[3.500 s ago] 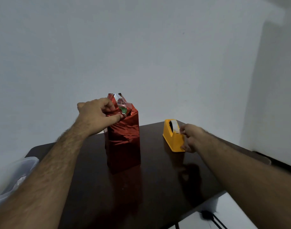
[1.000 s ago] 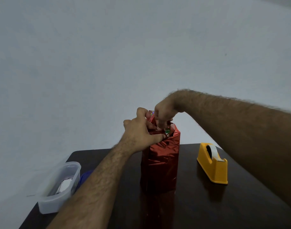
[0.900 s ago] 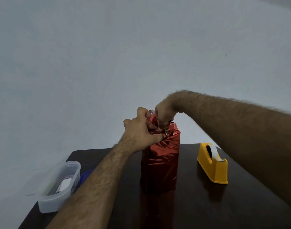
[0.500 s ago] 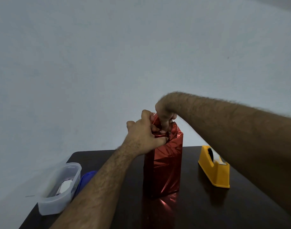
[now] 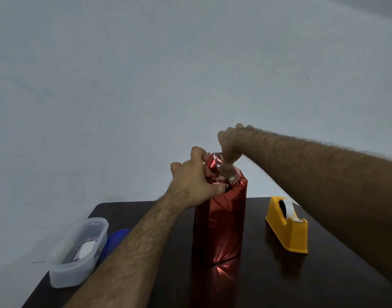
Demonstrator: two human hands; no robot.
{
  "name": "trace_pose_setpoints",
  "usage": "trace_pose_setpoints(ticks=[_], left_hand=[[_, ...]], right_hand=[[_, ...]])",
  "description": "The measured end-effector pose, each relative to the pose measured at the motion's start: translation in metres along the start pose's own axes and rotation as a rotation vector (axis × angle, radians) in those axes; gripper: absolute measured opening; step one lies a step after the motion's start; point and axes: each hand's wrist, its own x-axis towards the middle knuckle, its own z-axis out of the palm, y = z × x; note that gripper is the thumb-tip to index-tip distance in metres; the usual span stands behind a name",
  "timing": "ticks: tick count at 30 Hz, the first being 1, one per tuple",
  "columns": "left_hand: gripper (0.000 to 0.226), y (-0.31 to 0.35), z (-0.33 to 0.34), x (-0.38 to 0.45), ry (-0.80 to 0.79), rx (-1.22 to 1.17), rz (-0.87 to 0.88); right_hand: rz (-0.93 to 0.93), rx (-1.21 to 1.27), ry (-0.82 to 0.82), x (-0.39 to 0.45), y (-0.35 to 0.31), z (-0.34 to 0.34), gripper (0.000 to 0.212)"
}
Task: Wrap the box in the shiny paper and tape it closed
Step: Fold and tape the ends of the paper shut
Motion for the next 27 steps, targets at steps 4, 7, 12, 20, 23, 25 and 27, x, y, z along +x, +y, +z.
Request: trace_pose_setpoints(ticks=[4,7,12,20,23,25,27], left_hand=[[0.067,-0.002,0.001,0.002,-0.008,-0.048,-0.028],[0.063,-0.003,0.002,0.003,-0.020,-0.080,-0.046],[0.061,0.001,0.003,0.002,0.004,-0.059,-0.038],[0.066,0.002,0.004,0.001,0.013,-0.015,-0.038],[0.065,0.003,0.004,0.000,0.006,-0.029,-0.019],[0.061,0.001,0.003,0.000,0.000,-0.060,-0.001],[0.055,-0.001,0.002,-0.001,-0.020,-0.095,0.012]], right_hand=[[0.046,0.001,-0.093,0.001,0.016,0.009,0.100],[0.001,0.082,-0.130,0.002,0.020,0.013,0.079],[-0.040,0.170,-0.177,0.001,0.027,0.015,0.071],[-0.092,0.837,0.013,0.003,0.038,0.027,0.068],[-0.286,1.110,0.219,-0.010,0.043,0.041,0.030],[-0.423,1.159,0.201,-0.022,0.049,0.053,0.018],[-0.558,1.129,0.120,-0.029,0.058,0.066,0.031]])
